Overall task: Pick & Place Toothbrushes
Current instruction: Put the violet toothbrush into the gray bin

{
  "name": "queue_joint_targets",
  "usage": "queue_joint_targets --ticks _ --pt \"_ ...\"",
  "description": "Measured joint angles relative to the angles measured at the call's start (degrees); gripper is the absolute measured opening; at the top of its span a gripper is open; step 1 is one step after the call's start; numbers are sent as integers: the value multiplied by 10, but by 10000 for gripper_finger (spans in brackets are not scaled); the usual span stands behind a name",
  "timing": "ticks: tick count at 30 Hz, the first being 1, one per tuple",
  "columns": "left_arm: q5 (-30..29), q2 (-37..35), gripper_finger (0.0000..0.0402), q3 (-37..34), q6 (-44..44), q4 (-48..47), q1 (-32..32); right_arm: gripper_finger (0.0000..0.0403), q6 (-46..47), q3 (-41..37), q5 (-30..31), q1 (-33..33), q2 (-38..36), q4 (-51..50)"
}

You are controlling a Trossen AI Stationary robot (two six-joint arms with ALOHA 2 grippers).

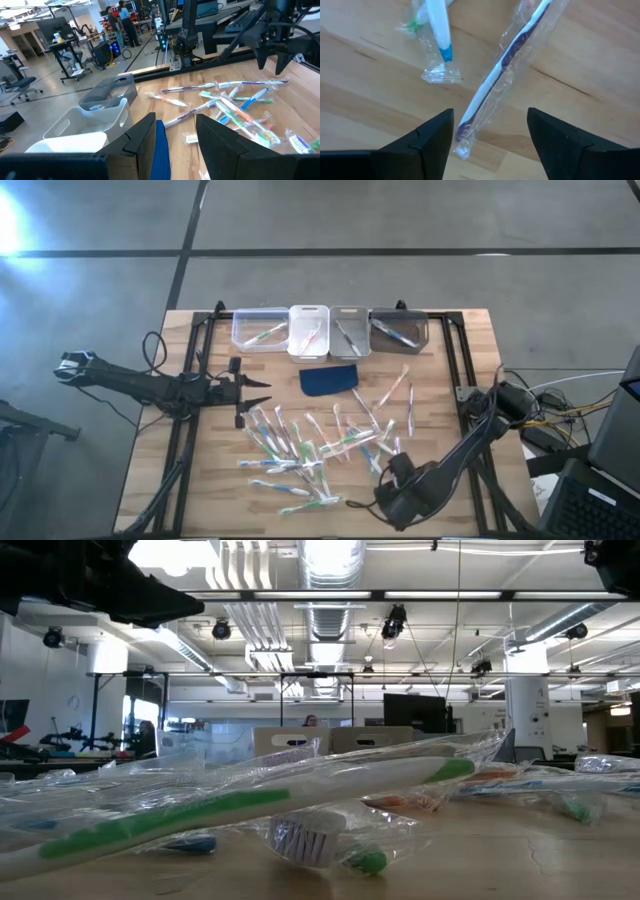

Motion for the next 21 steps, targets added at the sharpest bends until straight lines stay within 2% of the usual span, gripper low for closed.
queue_joint_targets --ticks 15,21 --pt "0 0 147 0 -2 -1 0 281 -2 -1 -19 1 50 15" --pt "0 0 147 0 -2 -1 0 263 1 -1 -18 1 55 15"
